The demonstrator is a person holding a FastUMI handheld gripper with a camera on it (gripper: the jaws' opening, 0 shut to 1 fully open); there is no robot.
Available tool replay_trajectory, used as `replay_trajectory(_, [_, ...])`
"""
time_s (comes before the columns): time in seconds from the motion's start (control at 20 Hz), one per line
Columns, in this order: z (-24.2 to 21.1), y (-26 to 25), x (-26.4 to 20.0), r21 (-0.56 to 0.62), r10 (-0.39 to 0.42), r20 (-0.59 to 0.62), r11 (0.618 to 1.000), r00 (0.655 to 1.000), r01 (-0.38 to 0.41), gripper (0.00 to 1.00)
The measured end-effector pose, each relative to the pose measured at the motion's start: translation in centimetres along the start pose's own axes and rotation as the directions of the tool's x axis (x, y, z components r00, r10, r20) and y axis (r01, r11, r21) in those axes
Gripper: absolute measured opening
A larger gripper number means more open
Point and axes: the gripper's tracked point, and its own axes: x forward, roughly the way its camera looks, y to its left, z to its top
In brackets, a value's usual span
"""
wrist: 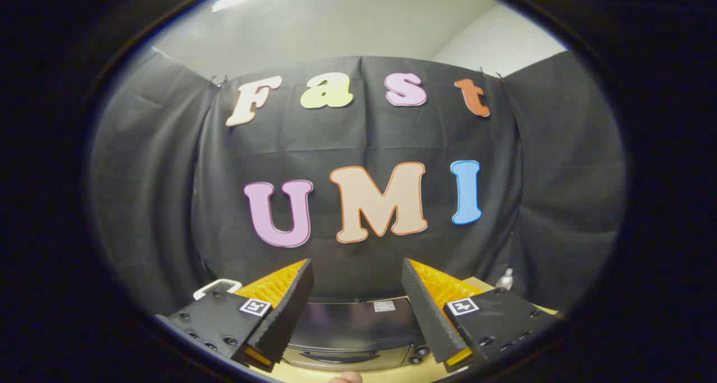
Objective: Open the toaster oven, put the food inside, and close the toaster oven door.
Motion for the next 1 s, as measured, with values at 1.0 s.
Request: replay_trajectory(1.0, [-3.4,3.0,-0.8,0.011,-0.002,-0.013,1.0,1.0,0.002,0.96])
